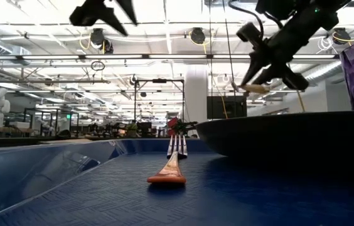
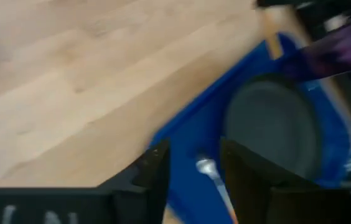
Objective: Pick and place plate/cup/fork/spoon on tray
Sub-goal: Put the yellow spoon to the left side of the orange fork on the blue serving tray
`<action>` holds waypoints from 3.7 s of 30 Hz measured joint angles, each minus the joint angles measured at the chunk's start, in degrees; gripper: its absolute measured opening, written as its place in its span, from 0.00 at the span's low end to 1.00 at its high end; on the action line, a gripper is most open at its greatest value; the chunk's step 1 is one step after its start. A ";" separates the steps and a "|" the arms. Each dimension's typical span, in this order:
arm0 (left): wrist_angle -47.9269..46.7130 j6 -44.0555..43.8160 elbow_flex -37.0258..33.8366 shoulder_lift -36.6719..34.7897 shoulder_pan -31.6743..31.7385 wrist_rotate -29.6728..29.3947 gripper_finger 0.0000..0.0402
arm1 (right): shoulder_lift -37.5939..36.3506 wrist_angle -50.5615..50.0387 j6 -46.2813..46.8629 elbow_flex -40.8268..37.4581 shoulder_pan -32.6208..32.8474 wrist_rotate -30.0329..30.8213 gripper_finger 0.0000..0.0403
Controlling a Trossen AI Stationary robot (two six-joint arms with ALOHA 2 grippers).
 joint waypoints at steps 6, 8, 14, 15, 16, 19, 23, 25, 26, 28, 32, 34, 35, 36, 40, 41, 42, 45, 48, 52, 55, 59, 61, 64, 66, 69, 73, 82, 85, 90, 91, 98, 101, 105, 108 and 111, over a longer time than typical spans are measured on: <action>11.92 3.50 0.00 0.66 -0.01 0.45 0.53 | 0.00 4.67 3.96 1.42 3.96 1.24 0.07; 16.84 8.93 0.00 0.78 -0.24 0.37 0.57 | -0.02 5.00 4.10 2.75 4.98 2.65 0.07; 30.49 15.33 0.05 3.89 -1.65 -4.76 0.61 | -0.02 7.97 1.72 6.10 5.87 3.00 0.08; 32.13 16.79 0.07 4.57 -1.91 -4.91 0.62 | -0.02 9.16 1.51 6.46 5.87 3.01 0.08; 32.52 17.58 0.06 5.37 -2.13 -5.05 0.63 | -0.02 10.10 1.40 6.70 5.87 3.01 0.08; 35.39 16.47 0.04 8.45 -2.57 -5.89 0.67 | 0.00 14.44 0.77 6.82 5.87 2.99 0.08; 39.20 15.69 -0.02 12.27 -3.32 -7.96 0.77 | -0.02 19.12 -1.57 6.89 5.85 2.99 0.08; 40.82 15.28 -0.02 13.90 -3.63 -9.66 0.83 | -0.02 20.25 -2.80 6.89 5.85 2.97 0.08; 41.67 14.23 0.00 14.76 -3.69 -11.07 0.85 | -0.02 20.43 -3.31 6.91 5.85 2.99 0.08; 41.27 12.18 -0.04 15.90 -4.02 -13.90 0.89 | -0.02 20.81 -4.17 6.90 5.85 2.98 0.08; 43.80 11.72 -0.04 17.95 -4.08 -18.77 0.91 | -0.02 21.07 -5.74 6.90 5.85 2.99 0.08; 47.44 13.02 -0.04 19.02 -4.00 -19.62 0.89 | -0.02 21.07 -6.31 6.88 5.85 2.99 0.08; 49.20 13.95 -0.04 19.44 -3.83 -19.60 0.88 | -0.02 21.07 -6.65 6.88 5.85 2.99 0.08; 51.31 14.87 -0.04 19.96 -3.71 -19.52 0.87 | -0.02 21.11 -7.27 6.88 5.77 2.99 0.08; 56.12 15.46 0.02 21.65 -3.39 -19.09 0.79 | -0.02 21.15 -9.02 6.88 5.45 3.01 0.08; 56.60 15.06 0.02 21.91 -3.24 -19.08 0.77 | -0.02 21.16 -9.12 6.88 5.44 3.10 0.08; 56.43 14.48 0.02 22.08 -3.22 -19.08 0.74 | -0.02 21.18 -9.27 6.88 5.43 3.29 0.08; 56.24 12.60 0.02 22.34 -3.22 -19.07 0.63 | -0.02 21.54 -9.44 6.88 5.43 3.40 0.08; 55.15 11.25 0.02 22.34 -3.21 -19.07 0.52 | -0.02 21.51 -10.25 6.88 5.43 3.38 0.08; 53.73 8.70 0.02 22.38 -3.04 -19.01 0.36 | -0.02 21.51 -10.54 6.88 5.43 3.31 0.08; 53.84 7.13 0.02 22.38 -2.85 -18.92 0.24 | -0.02 21.51 -10.60 6.88 5.43 3.35 0.08; 53.39 5.65 0.02 22.38 -2.28 -18.87 0.16 | -0.04 21.31 -10.98 6.88 5.45 4.27 0.08; 53.31 5.49 0.02 22.38 -1.84 -18.30 0.15 | -0.04 21.29 -11.00 6.88 5.43 4.79 0.08; 52.92 5.37 0.02 22.38 -1.15 -16.34 0.14 | -0.04 21.13 -11.00 6.86 5.43 4.87 0.08; 52.49 5.11 0.02 22.36 -0.81 -14.90 0.12 | -0.04 21.07 -10.99 6.83 5.47 4.58 0.08; 52.09 4.92 0.02 22.38 -0.68 -13.07 0.08 | -0.05 21.18 -10.99 6.82 5.53 3.72 0.08; 51.37 4.55 0.02 22.38 -0.84 -11.03 0.08 | -0.07 20.77 -11.18 6.82 5.50 0.78 0.14; 40.90 -4.12 -0.09 19.93 -5.32 -5.85 0.08 | -3.40 14.24 -12.17 6.86 5.41 -6.30 0.39; 38.07 -6.88 -0.01 18.86 -8.02 -5.76 0.08 | -5.71 8.27 -13.89 6.81 5.41 -7.63 0.45; 35.11 -12.87 -0.64 18.22 -13.48 -5.83 0.08 | -9.55 0.49 -17.76 6.82 5.41 -8.07 0.50; 34.71 -14.84 -1.27 18.26 -14.78 -5.79 0.08 | -10.45 -0.87 -18.31 6.82 5.41 -8.07 0.50; 39.54 -33.59 -9.49 18.32 -23.41 -8.88 0.08 | -14.83 -3.39 -21.50 6.82 5.41 -7.74 0.50; 45.01 -40.74 -13.82 18.33 -26.28 -10.07 0.08 | -16.05 -3.49 -21.51 6.82 5.41 -7.70 0.50; 52.36 -47.82 -18.81 20.06 -28.57 -10.62 0.08 | -16.95 -3.03 -22.25 6.83 5.41 -7.66 0.50; 55.88 -50.71 -19.86 21.68 -28.94 -11.65 0.08 | -17.31 -3.14 -22.36 6.82 5.41 -7.66 0.50; 57.13 -52.32 -20.12 23.73 -29.16 -11.63 0.08 | -17.49 -2.47 -22.38 6.84 5.43 -7.64 0.50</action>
